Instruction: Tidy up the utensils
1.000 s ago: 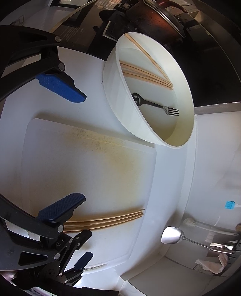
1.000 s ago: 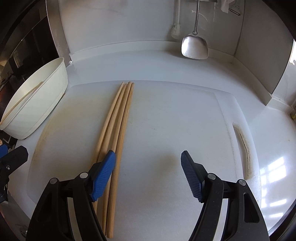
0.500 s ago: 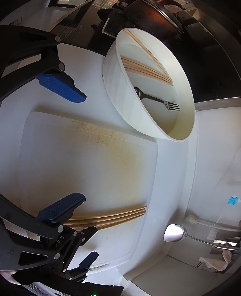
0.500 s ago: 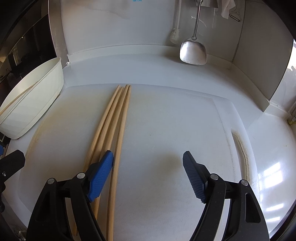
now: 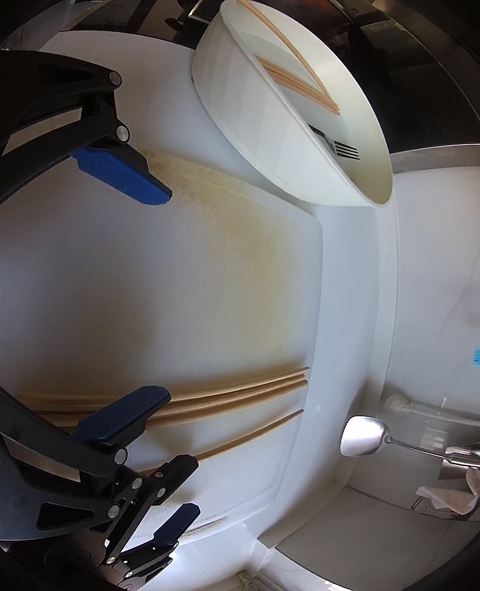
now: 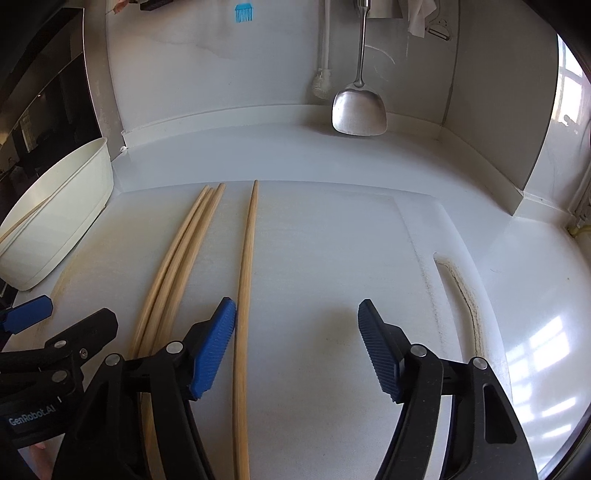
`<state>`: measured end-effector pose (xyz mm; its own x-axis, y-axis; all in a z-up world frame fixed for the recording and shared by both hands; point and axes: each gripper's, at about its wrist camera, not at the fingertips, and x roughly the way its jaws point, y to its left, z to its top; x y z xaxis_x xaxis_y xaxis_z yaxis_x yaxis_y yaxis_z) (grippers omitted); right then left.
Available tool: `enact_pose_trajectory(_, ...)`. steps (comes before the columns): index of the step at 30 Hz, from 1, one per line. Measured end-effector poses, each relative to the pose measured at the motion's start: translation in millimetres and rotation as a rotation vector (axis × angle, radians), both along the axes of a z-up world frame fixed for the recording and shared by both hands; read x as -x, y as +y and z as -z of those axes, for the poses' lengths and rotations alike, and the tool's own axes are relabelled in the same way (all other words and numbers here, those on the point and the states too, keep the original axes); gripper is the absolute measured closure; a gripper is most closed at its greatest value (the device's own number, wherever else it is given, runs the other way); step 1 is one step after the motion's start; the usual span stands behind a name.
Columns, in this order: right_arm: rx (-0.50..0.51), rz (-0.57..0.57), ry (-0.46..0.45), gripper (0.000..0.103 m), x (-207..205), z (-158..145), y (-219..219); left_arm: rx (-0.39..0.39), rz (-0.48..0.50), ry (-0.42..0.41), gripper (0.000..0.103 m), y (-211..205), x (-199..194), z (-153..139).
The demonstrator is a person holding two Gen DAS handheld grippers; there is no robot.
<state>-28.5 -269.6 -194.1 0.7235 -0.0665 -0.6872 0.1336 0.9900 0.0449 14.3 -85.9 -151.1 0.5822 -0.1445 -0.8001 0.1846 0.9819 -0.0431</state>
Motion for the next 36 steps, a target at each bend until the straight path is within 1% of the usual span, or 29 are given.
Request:
enact_pose_trajectory(3,-0.002,0.002,-0.001,0.037,1,0,-2,0.007,0.001,0.007,0.006,0,-3,3)
enact_pose_trajectory(10,-0.001,0.009,-0.004,0.037,2,1,-9,-0.008,0.018,-0.019,0.006,-8,-6,1)
enact_pose_trajectory(18,-0.008,0.029,-0.006,0.037,1,1,-20,-0.021,0.047,-0.003,0.006,-20,-10,8)
enact_pose_trajectory(21,-0.009,0.035,-0.006,0.037,2,1,-23,-0.029,0.053,-0.001,0.005,-23,-11,10)
enact_pose_trajectory(23,-0.010,0.035,-0.004,0.037,1,1,-23,-0.058,0.057,-0.010,0.005,-26,-11,11)
enact_pose_trajectory(30,-0.010,0.037,-0.006,0.037,-3,0,-21,-0.052,0.036,-0.012,0.005,-24,-20,9)
enact_pose_trajectory(33,-0.006,0.031,-0.005,0.037,-6,0,-20,-0.046,0.038,-0.021,0.007,-23,-24,9)
enact_pose_trajectory(35,-0.005,0.023,-0.003,0.038,-6,0,-19,-0.044,0.041,-0.035,0.015,-23,-23,7)
enact_pose_trajectory(36,-0.005,0.016,-0.005,0.040,-6,-1,-19,-0.042,0.044,-0.041,0.023,-23,-22,5)
